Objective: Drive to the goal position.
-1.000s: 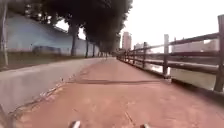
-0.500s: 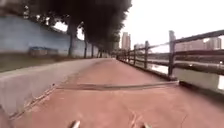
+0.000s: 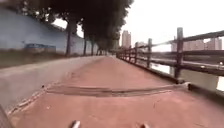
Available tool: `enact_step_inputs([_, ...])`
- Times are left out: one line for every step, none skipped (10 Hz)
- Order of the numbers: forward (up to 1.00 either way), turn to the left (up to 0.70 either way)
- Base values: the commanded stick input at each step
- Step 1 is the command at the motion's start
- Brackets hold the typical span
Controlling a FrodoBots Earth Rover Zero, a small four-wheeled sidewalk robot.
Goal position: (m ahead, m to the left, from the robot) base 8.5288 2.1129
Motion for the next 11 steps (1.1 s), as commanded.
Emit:
enact_step_inputs([0.7, 0.0])
enact_step_inputs([0.7, 0.0])
enact_step_inputs([0.7, 0.0])
enact_step_inputs([0.7, 0.0])
enact_step_inputs([0.7, 0.0])
enact_step_inputs([0.7, 0.0])
enact_step_inputs([0.7, 0.0])
enact_step_inputs([0.7, 0.0])
enact_step_inputs([0.7, 0.0])
enact_step_inputs([0.7, 0.0])
enact_step_inputs([0.7, 0.0])
